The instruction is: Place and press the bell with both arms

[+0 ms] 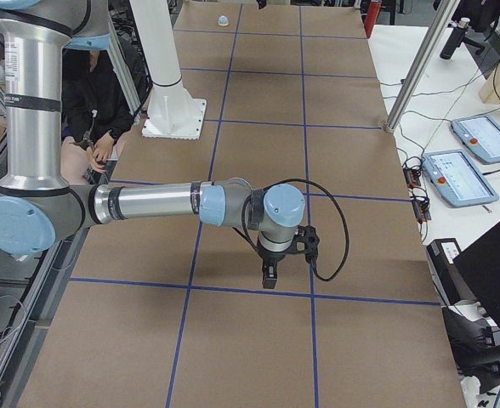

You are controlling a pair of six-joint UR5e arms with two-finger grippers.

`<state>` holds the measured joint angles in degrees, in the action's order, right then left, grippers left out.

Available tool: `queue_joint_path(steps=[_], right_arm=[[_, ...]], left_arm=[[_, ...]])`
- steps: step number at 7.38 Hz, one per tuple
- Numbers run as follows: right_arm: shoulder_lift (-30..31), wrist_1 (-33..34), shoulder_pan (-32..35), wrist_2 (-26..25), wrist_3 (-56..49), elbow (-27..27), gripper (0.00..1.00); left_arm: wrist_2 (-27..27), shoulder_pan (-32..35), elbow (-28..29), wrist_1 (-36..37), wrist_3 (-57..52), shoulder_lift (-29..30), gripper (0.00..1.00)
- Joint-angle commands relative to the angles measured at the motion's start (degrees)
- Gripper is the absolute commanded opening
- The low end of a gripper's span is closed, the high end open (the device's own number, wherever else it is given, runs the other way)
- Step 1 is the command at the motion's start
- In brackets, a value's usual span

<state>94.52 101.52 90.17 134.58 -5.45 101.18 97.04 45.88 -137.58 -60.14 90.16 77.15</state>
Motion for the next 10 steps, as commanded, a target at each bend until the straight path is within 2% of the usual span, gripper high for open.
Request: queue_joint_path(steps=[1, 3, 4, 6, 9, 10], right_arm=[[0.0, 0.0, 0.0, 0.1, 0.1, 0.2, 1.00], [0.1, 0.0, 0.0, 0.1, 0.1, 0.2, 1.00], [-0.2, 0.0, 0.0, 0.1, 0.1, 0.2, 1.00], [-0.4, 0.0, 0.0, 0.0, 0.1, 0.9, 1.00], [-1.0, -0.1, 0.0, 0.0, 0.0, 1.1, 1.00], [-1.6, -0.1, 0.0, -0.2, 0.0, 1.5, 1.00]], left_arm=[[-5.2, -10.9, 1.8, 0.0, 20.3, -6.4, 1.00], [-5.3, -19.8, 9.5, 0.1, 37.9, -6.9, 1.00], [-5.2, -22.1, 12.1, 0.1, 45.0, -7.4, 1.00], [-4.8, -25.0, 15.1, -0.1, 54.1, -10.4, 1.00], [-3.2, -27.7, 20.1, -1.2, 66.6, -10.7, 1.00], [-2.2, -29.3, 23.6, -4.5, 70.1, -10.7, 1.00]])
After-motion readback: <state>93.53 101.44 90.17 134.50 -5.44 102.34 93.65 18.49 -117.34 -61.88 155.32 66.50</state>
